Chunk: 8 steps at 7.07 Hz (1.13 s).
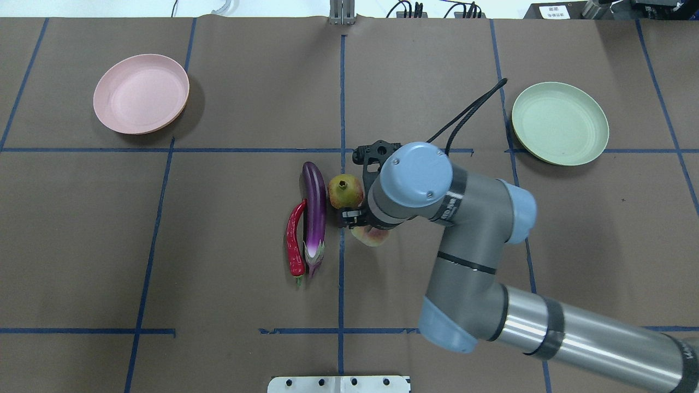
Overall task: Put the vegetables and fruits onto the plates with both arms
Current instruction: 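Carry the halved fruit onto the green plate while the left arm reaches toward the eggplant, then grasp the purple eggplant with the left gripper while the right gripper releases the fruit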
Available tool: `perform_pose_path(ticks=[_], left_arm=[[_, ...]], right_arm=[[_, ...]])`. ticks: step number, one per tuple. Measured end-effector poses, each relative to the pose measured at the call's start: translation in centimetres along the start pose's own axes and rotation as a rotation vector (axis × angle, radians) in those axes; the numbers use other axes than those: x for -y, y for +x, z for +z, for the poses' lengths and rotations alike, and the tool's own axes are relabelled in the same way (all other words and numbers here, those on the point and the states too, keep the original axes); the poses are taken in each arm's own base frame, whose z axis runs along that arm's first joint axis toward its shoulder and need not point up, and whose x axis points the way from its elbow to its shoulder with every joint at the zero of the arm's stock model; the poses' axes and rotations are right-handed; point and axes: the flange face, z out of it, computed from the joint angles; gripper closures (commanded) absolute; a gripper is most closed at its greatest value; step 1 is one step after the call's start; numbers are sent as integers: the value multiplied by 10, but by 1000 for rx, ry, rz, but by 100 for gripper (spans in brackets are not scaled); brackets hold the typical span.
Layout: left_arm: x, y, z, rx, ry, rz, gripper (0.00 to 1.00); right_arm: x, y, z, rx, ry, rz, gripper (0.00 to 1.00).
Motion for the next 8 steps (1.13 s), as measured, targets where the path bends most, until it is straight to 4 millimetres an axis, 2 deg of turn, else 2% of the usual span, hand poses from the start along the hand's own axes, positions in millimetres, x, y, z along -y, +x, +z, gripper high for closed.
perform_pose_path(ticks=[1,2,3,4,5,6,7,8], left_arm=[[17,29,10,-31,12,-12,0],[42,72,24,-57,19,-30,0],[74,134,43,-84,23,-52,0],[109,222,68,-96,30,-80,0],[127,313,100,-93,45,-111,0],[127,394,138,-80,67,-132,0],[119,461,174,-53,98,-132,0],[113,510,204,-18,131,-125,0]], right_arm=[[12,54,-38,7,-20,15,100],[24,115,-62,-14,-24,-24,100],[40,184,-74,-71,-20,-107,100],[64,259,-78,-149,-22,-197,99],[90,323,-73,-219,-44,-247,98],[119,367,-59,-275,-73,-252,97],[149,392,-43,-323,-93,-233,86],[169,408,-29,-368,-96,-218,68]])
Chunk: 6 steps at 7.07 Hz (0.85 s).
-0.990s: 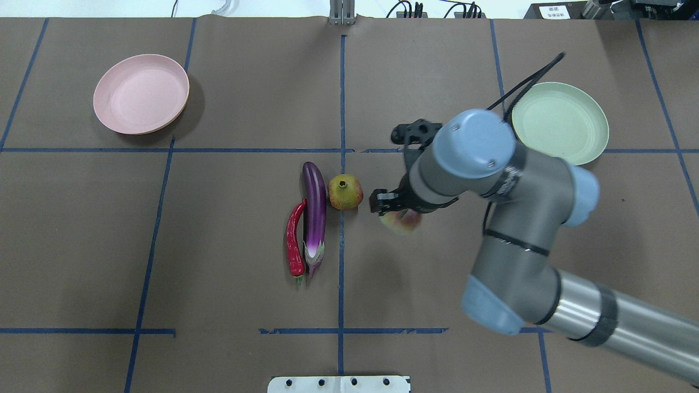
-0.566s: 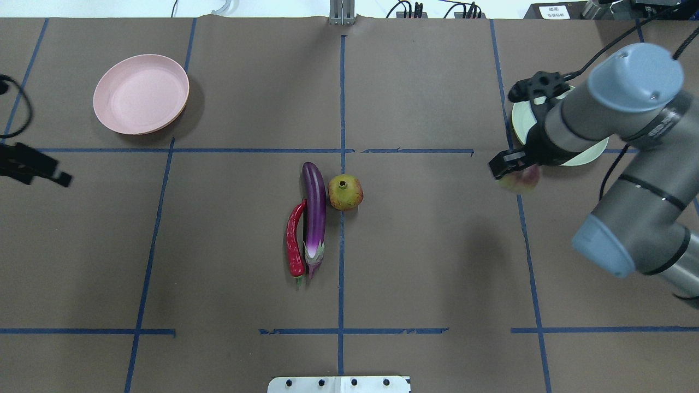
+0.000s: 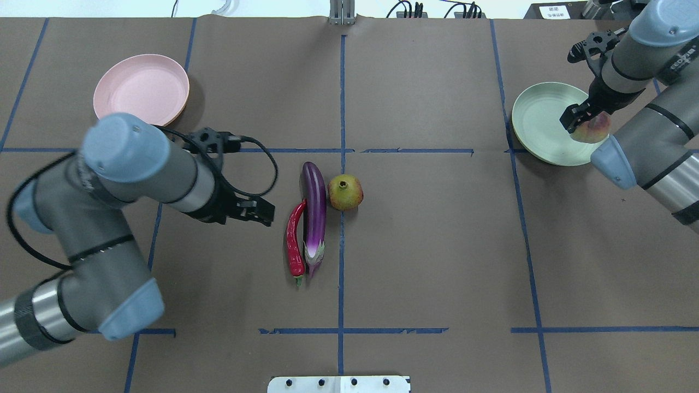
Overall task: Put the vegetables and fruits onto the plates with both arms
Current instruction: 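Grasp the purple eggplant with the left gripper while the right gripper releases the fruit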
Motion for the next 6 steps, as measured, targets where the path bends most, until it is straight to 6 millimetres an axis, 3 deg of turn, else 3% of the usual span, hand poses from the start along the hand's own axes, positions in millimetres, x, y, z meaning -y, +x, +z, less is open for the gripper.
perform_pose_path(ticks=[1,2,4,6], left_arm=[[-12,32,27,33,27,15,0],[-19,52,48,58,46,29,3],[-21,80,70,80,77,48,8],[-15,93,81,94,99,55,19]], right_arm=[[9,11,17,-30,3,7,29],[11,17,31,-39,9,7,1],[13,18,42,-33,29,-3,0],[15,15,38,-20,60,-15,0]])
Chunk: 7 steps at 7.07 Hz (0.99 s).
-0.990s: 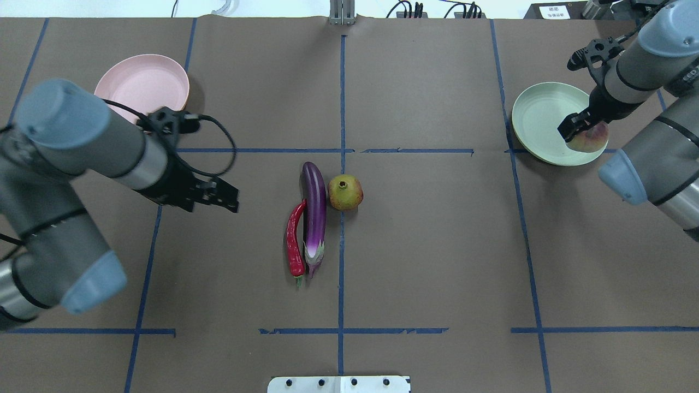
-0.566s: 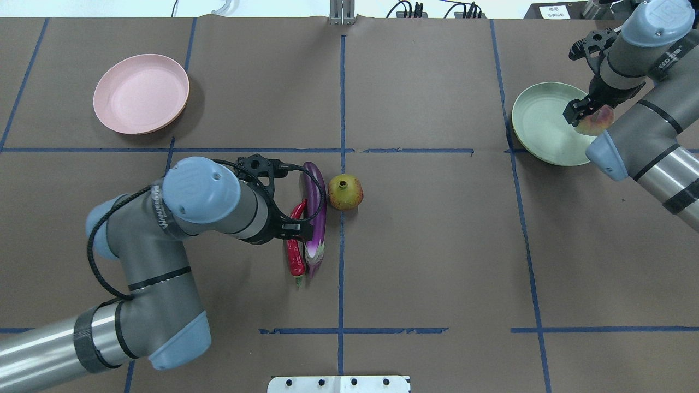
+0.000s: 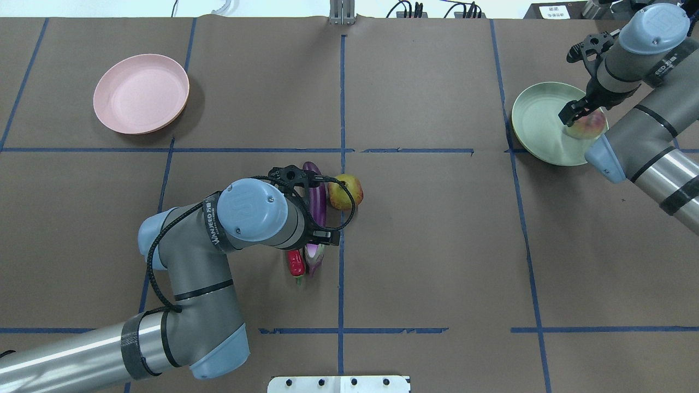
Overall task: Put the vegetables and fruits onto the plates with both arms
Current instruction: 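Grasp the purple eggplant with the left gripper while the right gripper releases the fruit, then carry the eggplant toward the pink plate while the right gripper moves to the yellow pear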
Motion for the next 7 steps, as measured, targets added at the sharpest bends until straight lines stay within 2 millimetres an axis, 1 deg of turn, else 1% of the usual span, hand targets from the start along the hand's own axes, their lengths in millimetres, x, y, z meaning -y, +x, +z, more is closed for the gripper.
perform_pose_path(ticks=[1,2,3,4,5,6,7], left_arm=[[3,5,6,9,1,0,30],[7,10,12,16,0,-1,50],[8,13,16,21,-2,-3,90],[9,14,18,25,-3,-4,100],[10,15,19,25,-3,-4,100],[12,18,16,20,0,-4,100],[18,18,7,9,13,-10,100]], right_arm=[[1,-2,-3,4,10,-4,0],[3,-6,-8,9,22,-11,0],[4,-10,-14,15,34,-17,0],[4,-17,-21,28,47,-24,0],[4,-34,-30,55,59,-18,0],[3,-60,-37,85,69,3,0],[-1,-98,-44,122,77,33,1]])
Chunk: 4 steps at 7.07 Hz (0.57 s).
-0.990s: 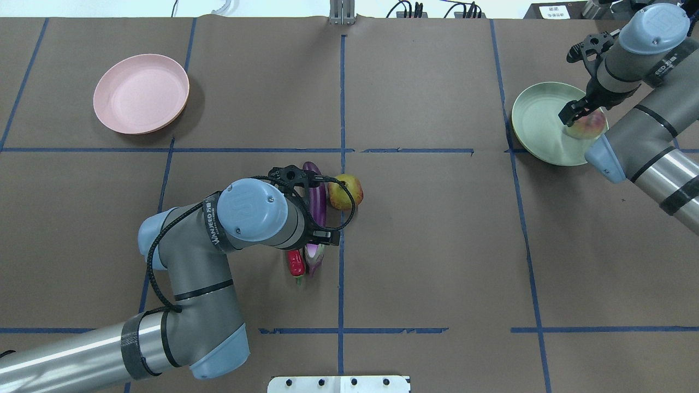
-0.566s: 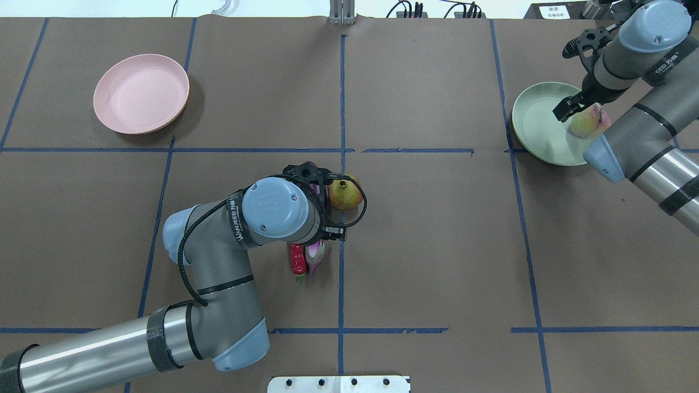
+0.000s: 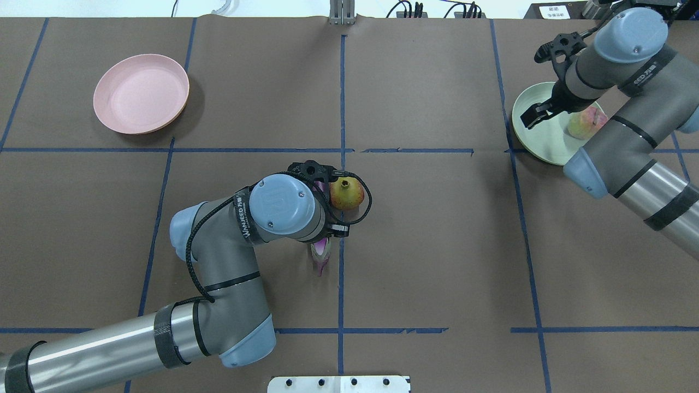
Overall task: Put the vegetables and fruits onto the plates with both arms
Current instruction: 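Carry the eggplant toward the pink plate while the right gripper moves to the yellow pear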
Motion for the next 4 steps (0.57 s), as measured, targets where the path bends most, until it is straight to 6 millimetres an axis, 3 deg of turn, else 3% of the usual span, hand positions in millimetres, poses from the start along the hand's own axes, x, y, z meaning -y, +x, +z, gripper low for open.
perform_pose_path(ticks=[2,3,4], left_arm=[[35,-20,-46,-38,71,-33,100],[60,-59,-71,-33,122,-68,100],[89,-111,-88,-2,162,-114,100]], right_arm=[[-8,-91,-19,90,27,91,1],[-8,-143,-35,148,39,174,0],[-7,-198,-52,209,42,265,0]])
